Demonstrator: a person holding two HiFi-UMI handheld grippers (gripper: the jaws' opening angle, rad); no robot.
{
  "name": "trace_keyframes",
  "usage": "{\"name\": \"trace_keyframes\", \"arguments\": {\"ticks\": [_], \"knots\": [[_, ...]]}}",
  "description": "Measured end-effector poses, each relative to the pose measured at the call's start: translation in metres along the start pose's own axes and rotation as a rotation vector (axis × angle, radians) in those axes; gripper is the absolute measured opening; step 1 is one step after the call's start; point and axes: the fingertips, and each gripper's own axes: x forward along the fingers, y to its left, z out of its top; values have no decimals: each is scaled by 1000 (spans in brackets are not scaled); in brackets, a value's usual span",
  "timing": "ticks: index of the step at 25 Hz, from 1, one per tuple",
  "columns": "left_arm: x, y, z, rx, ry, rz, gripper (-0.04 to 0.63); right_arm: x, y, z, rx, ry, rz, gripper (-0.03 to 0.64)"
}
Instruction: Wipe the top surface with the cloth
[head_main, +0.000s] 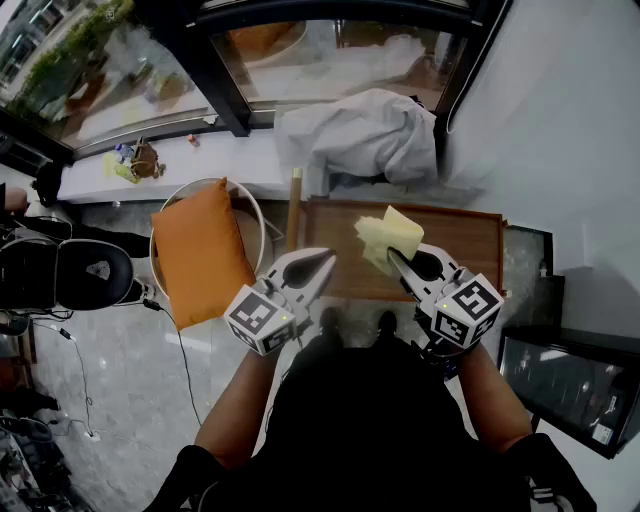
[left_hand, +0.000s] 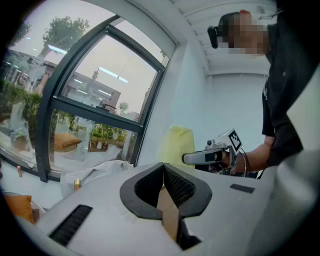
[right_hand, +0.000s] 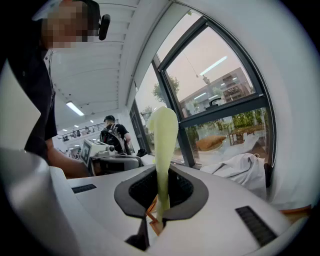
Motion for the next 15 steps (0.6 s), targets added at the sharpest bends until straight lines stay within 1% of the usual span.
{"name": "trace_keyframes", "arguments": {"ticks": [3, 7, 11, 13, 15], "knots": [[2, 5, 1, 11, -4, -8, 12, 5, -1, 5, -14, -24, 0, 32], [-8, -4, 9, 13, -28, -32, 12, -4, 6, 2, -23, -27, -17, 32], [-18, -13, 4, -1, -32, -66, 12, -10, 9, -5, -41, -5, -62, 32], [-22, -15, -5, -14, -20, -81, 12, -12, 10, -7, -47, -17, -94, 32], [-26, -18, -14, -26, -6, -91, 12, -18, 11, -6, -27, -45, -122, 32]]}}
